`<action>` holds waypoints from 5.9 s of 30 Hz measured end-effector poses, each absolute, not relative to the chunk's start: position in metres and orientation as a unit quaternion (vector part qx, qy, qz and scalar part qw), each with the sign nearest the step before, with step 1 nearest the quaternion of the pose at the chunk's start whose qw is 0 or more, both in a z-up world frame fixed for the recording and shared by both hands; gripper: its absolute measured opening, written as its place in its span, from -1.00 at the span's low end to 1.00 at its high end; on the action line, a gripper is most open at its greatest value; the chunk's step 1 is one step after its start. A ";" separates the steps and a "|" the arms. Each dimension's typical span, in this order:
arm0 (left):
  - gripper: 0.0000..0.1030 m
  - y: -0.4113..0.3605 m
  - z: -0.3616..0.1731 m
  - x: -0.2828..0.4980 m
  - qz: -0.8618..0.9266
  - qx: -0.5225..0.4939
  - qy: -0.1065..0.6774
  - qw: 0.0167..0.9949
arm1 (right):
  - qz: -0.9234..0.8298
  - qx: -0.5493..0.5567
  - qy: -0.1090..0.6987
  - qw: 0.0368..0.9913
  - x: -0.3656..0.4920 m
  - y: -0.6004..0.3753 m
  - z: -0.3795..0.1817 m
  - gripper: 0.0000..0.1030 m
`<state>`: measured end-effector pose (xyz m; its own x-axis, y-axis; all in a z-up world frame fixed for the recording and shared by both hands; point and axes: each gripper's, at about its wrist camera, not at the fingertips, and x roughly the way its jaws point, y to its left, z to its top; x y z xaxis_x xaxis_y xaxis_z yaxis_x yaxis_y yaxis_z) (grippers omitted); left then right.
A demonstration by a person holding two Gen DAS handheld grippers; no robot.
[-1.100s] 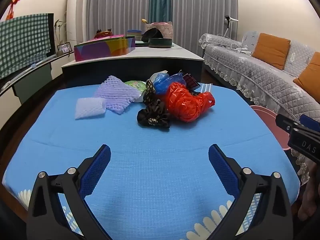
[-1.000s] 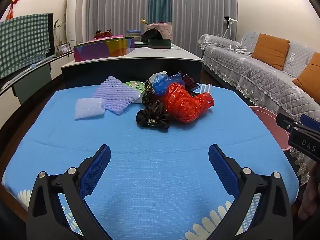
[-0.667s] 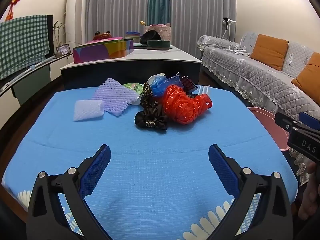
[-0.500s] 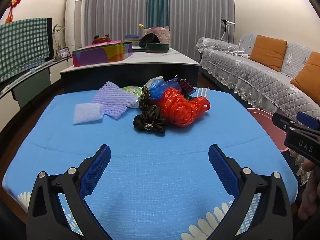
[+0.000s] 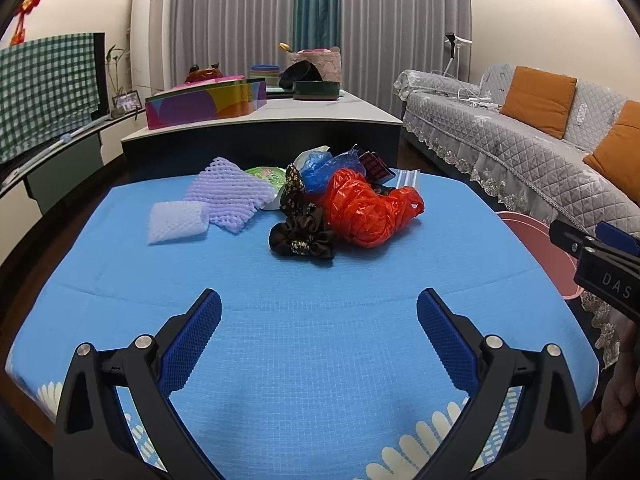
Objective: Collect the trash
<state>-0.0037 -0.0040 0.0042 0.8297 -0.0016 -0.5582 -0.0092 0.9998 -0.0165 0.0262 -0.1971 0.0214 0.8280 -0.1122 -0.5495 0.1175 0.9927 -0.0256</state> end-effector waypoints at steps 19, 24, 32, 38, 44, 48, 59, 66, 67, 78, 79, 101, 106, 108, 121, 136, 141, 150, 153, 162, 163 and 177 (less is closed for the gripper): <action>0.85 -0.001 0.003 -0.004 0.001 -0.015 0.293 0.956 | -0.055 0.007 0.291 0.955 0.026 -0.195 0.021 0.55; 0.85 -0.001 0.003 -0.004 0.001 -0.015 0.293 0.956 | -0.056 0.007 0.291 0.955 0.026 -0.195 0.021 0.55; 0.85 0.000 0.005 -0.005 0.000 -0.013 0.291 0.957 | -0.058 0.009 0.291 0.955 0.026 -0.195 0.020 0.55; 0.85 0.001 0.005 -0.003 0.003 -0.016 0.291 0.956 | -0.054 0.006 0.291 0.955 0.026 -0.194 0.021 0.55; 0.85 0.000 0.004 -0.003 0.000 -0.015 0.291 0.957 | -0.054 0.006 0.292 0.955 0.026 -0.194 0.021 0.55; 0.85 0.000 0.004 -0.002 0.000 -0.014 0.291 0.957 | -0.054 0.006 0.293 0.955 0.026 -0.194 0.021 0.55; 0.84 0.000 0.004 -0.001 0.000 -0.013 0.290 0.957 | -0.051 0.008 0.294 0.954 0.025 -0.195 0.020 0.55; 0.67 0.013 0.009 0.012 0.023 -0.029 0.288 0.957 | -0.029 0.018 0.289 0.957 0.032 -0.187 0.023 0.52; 0.64 0.016 0.010 0.015 0.026 -0.032 0.287 0.957 | -0.025 0.020 0.289 0.957 0.035 -0.186 0.024 0.46; 0.19 0.061 0.022 0.068 0.100 -0.033 0.273 0.956 | 0.045 0.053 0.294 0.953 0.091 -0.152 0.024 -0.04; 0.19 0.065 0.021 0.072 0.105 -0.032 0.274 0.955 | 0.054 0.055 0.296 0.952 0.098 -0.147 0.023 -0.04; 0.16 0.121 -0.029 0.167 0.199 -0.036 0.369 0.907 | 0.093 0.104 0.377 0.916 0.189 -0.129 -0.031 -0.34; 0.06 0.124 -0.031 0.170 0.214 -0.038 0.375 0.901 | 0.104 0.097 0.374 0.916 0.191 -0.126 -0.031 -0.77; -0.14 0.124 -0.032 0.171 0.213 -0.042 0.379 0.900 | 0.111 0.096 0.374 0.916 0.191 -0.126 -0.030 -0.81; -0.88 0.118 -0.020 0.152 0.210 -0.048 0.355 0.910 | 0.110 0.075 0.334 0.933 0.157 -0.138 -0.002 -0.90; -0.90 0.073 0.021 0.106 0.128 -0.035 0.298 0.945 | 0.068 0.071 0.269 0.958 0.103 -0.180 0.044 -0.91; -0.90 0.059 0.031 0.093 0.098 -0.032 0.287 0.952 | 0.050 0.069 0.256 0.963 0.088 -0.193 0.053 -0.91; -0.90 0.033 0.044 0.075 0.051 -0.023 0.269 0.961 | 0.018 0.073 0.245 0.967 0.068 -0.222 0.062 -0.91; -0.90 0.025 0.047 0.071 0.036 -0.021 0.263 0.964 | 0.008 0.073 0.238 0.968 0.063 -0.230 0.066 -0.91; -0.90 0.000 0.051 0.063 -0.006 -0.009 0.250 0.968 | -0.027 0.078 0.224 0.971 0.054 -0.257 0.073 -0.91; -0.90 -0.004 0.052 0.063 -0.011 -0.007 0.249 0.968 | -0.030 0.079 0.223 0.971 0.054 -0.259 0.072 -0.91; -0.90 -0.054 0.050 0.072 -0.080 0.002 0.243 0.967 | -0.079 0.084 0.220 0.969 0.056 -0.300 0.065 -0.91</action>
<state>0.0719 -0.0542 0.0497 0.8694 -0.1535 -0.4697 0.1556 0.9872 -0.0347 0.0556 -0.3000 0.0655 0.8906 -0.1160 -0.4397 0.1901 0.9734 0.1283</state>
